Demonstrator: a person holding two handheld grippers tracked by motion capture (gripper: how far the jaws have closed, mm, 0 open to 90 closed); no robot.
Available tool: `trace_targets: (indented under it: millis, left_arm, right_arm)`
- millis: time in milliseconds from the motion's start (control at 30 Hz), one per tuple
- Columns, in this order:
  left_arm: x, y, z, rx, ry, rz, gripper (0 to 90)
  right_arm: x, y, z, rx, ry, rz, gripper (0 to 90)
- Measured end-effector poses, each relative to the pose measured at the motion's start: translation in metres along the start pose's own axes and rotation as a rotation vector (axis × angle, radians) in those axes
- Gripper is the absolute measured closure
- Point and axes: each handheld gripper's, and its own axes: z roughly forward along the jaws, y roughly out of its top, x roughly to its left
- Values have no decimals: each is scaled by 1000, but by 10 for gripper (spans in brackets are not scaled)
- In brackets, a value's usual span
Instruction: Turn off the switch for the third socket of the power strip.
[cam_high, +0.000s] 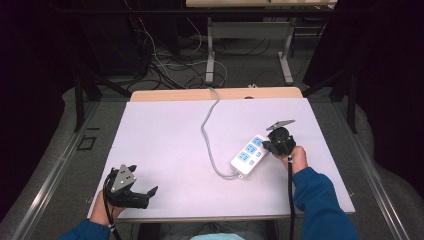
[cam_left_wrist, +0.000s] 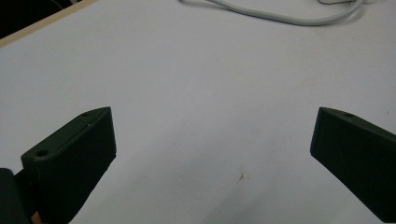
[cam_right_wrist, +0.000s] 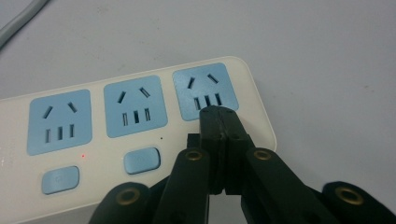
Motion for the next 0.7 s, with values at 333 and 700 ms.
trace_targets:
  millis: [333, 700]
  left_arm:
    - [0, 0, 0, 3, -2, 5, 0]
    - [0, 1, 2, 1, 0, 15, 1]
  right_arm:
    - [3, 2, -1, -7, -23, -29, 900]
    - [1, 2, -3, -8, -32, -31, 900]
